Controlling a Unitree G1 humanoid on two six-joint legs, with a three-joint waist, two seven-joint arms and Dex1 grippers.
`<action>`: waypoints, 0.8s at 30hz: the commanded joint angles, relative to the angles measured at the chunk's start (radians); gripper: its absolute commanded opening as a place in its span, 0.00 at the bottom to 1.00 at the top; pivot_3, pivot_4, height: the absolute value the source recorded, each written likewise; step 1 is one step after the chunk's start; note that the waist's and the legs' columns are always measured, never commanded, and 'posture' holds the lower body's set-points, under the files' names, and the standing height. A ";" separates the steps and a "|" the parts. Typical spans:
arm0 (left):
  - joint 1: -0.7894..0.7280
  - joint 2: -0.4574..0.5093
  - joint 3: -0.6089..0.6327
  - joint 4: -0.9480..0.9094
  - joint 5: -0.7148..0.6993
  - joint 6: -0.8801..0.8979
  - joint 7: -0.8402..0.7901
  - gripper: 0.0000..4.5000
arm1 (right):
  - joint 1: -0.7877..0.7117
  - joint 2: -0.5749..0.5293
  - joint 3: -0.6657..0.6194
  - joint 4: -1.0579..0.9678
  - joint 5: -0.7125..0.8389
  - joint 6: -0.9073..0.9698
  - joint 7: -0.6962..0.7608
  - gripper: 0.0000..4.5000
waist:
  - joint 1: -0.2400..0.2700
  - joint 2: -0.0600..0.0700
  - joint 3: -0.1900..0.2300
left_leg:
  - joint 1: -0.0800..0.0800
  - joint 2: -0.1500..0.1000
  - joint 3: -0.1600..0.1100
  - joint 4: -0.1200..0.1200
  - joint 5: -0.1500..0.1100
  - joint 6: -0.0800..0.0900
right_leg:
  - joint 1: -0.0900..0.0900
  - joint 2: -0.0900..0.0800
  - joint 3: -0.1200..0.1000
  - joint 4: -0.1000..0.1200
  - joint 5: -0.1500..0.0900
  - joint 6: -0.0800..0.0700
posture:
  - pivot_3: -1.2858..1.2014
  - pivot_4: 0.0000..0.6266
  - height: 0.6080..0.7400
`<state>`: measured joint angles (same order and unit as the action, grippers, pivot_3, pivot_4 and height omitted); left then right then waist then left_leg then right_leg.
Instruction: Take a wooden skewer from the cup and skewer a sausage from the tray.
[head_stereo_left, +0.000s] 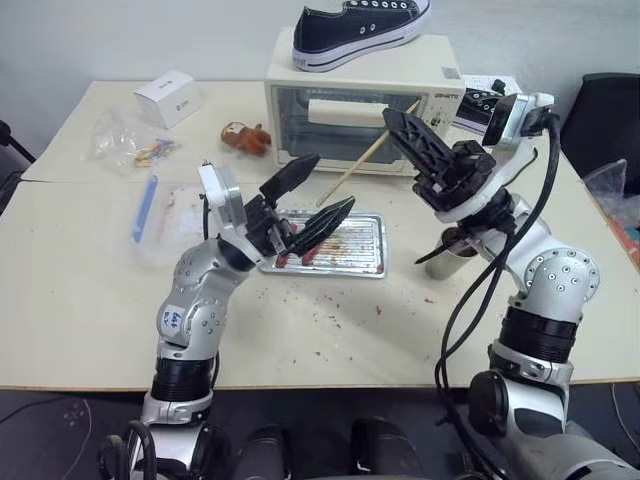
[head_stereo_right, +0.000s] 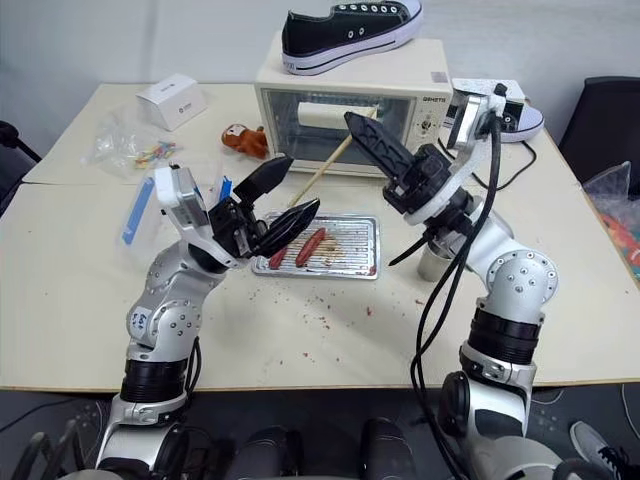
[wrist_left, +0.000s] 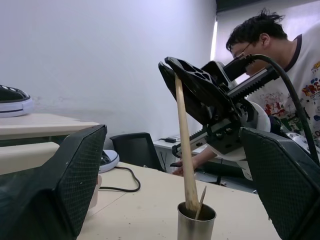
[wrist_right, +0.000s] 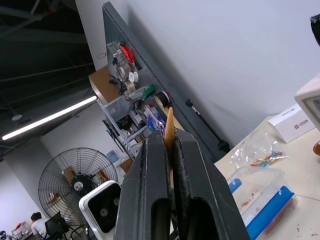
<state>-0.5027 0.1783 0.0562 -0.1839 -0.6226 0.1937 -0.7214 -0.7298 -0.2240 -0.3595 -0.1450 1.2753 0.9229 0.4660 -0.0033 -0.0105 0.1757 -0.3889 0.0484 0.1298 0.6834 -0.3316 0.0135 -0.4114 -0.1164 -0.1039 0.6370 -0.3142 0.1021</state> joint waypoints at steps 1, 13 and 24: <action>-0.012 -0.018 -0.008 -0.022 0.014 -0.036 0.016 0.87 | 0.002 0.009 0.013 -0.051 0.030 -0.034 -0.006 0.00 | 0.000 0.000 0.000 | 0.000 0.000 0.000 0.000 0.000 0.000 | 0.000 0.000 0.000 0.000 0.000 0.000 | 0.52 0.24 1.00; -0.030 -0.035 -0.021 -0.002 0.017 -0.053 0.016 0.03 | 0.038 0.018 0.057 -0.085 0.049 -0.079 -0.031 0.00 | 0.001 0.000 0.000 | 0.000 0.000 0.000 0.000 0.000 0.000 | 0.000 0.000 0.000 0.000 0.000 0.000 | 0.52 0.24 1.00; -0.065 0.033 0.042 0.041 -0.009 -0.029 0.015 0.00 | 0.048 -0.024 0.028 -0.086 0.141 -0.081 -0.092 0.17 | 0.001 0.000 0.000 | 0.000 0.001 0.000 0.000 0.000 0.000 | 0.000 0.000 0.000 0.000 0.000 0.000 | 0.52 0.24 1.00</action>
<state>-0.5568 0.1880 0.0479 -0.1424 -0.6213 0.1667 -0.7148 -0.6811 -0.2295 -0.3031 -0.1914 1.3632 0.8480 0.3767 -0.0022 -0.0106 0.1758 -0.3890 0.0492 0.1294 0.6835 -0.3316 0.0136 -0.4112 -0.1168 -0.1038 0.6366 -0.3142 0.1022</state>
